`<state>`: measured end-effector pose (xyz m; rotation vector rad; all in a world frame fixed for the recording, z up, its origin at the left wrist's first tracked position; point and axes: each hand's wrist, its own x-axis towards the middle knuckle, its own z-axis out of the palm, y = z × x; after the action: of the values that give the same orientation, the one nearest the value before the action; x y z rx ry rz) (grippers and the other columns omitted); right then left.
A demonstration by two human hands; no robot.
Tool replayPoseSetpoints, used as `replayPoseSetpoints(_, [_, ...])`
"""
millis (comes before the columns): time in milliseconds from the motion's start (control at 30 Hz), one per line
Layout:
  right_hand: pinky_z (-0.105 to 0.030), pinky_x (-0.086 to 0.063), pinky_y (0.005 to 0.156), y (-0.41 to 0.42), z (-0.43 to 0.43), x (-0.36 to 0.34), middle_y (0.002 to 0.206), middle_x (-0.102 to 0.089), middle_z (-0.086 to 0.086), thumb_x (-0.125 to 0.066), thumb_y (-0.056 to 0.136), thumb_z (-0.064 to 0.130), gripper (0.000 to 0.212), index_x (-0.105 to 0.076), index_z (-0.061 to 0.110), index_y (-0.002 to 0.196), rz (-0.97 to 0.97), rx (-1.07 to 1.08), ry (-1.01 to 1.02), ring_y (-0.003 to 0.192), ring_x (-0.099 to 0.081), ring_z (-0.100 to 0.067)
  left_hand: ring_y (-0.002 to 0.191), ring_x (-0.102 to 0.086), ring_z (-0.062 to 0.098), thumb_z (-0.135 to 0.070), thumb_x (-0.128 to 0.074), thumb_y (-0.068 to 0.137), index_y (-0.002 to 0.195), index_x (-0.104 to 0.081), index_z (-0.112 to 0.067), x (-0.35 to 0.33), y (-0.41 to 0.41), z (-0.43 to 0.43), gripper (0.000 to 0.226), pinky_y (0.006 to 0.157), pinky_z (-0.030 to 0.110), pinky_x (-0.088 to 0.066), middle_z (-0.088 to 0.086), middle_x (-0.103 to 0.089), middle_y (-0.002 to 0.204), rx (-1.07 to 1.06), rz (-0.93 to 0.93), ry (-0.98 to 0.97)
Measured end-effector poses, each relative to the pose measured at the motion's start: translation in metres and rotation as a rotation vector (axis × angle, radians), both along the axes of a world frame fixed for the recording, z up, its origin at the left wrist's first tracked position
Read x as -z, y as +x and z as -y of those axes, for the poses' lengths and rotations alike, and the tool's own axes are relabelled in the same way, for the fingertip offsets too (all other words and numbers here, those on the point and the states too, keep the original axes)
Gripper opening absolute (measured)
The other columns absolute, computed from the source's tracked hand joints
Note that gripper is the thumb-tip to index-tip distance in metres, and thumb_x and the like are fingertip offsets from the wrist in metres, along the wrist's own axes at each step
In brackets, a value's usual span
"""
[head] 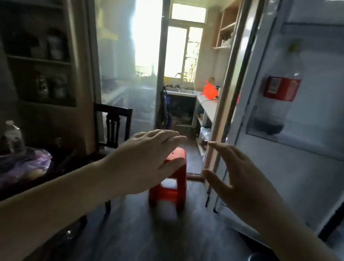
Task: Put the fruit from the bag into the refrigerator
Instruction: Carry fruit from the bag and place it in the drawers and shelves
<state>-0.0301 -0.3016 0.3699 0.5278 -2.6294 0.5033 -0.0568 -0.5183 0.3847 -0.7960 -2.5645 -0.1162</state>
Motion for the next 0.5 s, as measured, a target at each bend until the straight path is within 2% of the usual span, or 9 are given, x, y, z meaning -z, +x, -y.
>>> replayPoseSetpoints(100, [-0.024, -0.032, 0.102, -0.041, 0.072, 0.001, 0.149, -0.032, 0.011, -0.053, 0.086, 0.05, 0.067, -0.023, 0.035, 0.144, -0.023, -0.097, 0.042, 0.132, -0.035, -0.008, 0.133, -0.039, 0.013, -0.062, -0.014, 0.085, 0.14, -0.04, -0.026, 0.006, -0.015, 0.081, 0.07, 0.106, 0.033, -0.033, -0.006, -0.043, 0.144, -0.125, 0.02, 0.007])
replayPoseSetpoints(233, [-0.018, -0.023, 0.105, -0.088, 0.158, 0.014, 0.15, -0.031, 0.011, -0.052, 0.087, 0.051, 0.068, -0.023, 0.03, 0.146, -0.034, -0.256, 0.103, 0.136, -0.028, -0.006, 0.14, -0.026, 0.012, -0.065, -0.004, 0.077, 0.144, -0.032, -0.026, 0.031, -0.028, 0.172, 0.084, 0.111, 0.032, -0.024, -0.006, -0.032, 0.151, -0.313, 0.063, 0.016])
replayPoseSetpoints(300, [-0.014, -0.018, 0.103, -0.108, 0.193, 0.021, 0.15, -0.032, 0.009, -0.051, 0.088, 0.05, 0.068, -0.025, 0.027, 0.146, -0.022, -0.308, 0.123, 0.136, -0.028, -0.007, 0.139, -0.03, 0.015, -0.065, -0.008, 0.08, 0.143, -0.037, -0.023, 0.045, -0.029, 0.213, 0.081, 0.109, 0.035, -0.028, -0.004, -0.035, 0.15, -0.389, 0.07, 0.02])
replayPoseSetpoints(400, [-0.014, -0.019, 0.1, -0.136, 0.242, 0.027, 0.148, -0.036, 0.008, -0.053, 0.088, 0.048, 0.066, -0.028, 0.027, 0.145, 0.012, -0.358, 0.113, 0.134, -0.034, -0.009, 0.128, -0.048, 0.02, -0.061, -0.011, 0.093, 0.134, -0.05, -0.019, 0.058, -0.024, 0.267, 0.071, 0.097, 0.039, -0.043, -0.001, -0.051, 0.139, -0.543, 0.081, -0.034])
replayPoseSetpoints(500, [-0.015, -0.025, 0.099, -0.161, 0.29, 0.032, 0.144, -0.041, 0.006, -0.056, 0.087, 0.046, 0.064, -0.034, 0.025, 0.143, 0.044, -0.444, 0.073, 0.131, -0.038, -0.011, 0.135, -0.039, 0.02, -0.065, -0.003, 0.091, 0.141, -0.042, -0.018, 0.071, -0.021, 0.311, 0.079, 0.105, 0.041, -0.035, 0.001, -0.043, 0.145, -0.599, 0.134, 0.04])
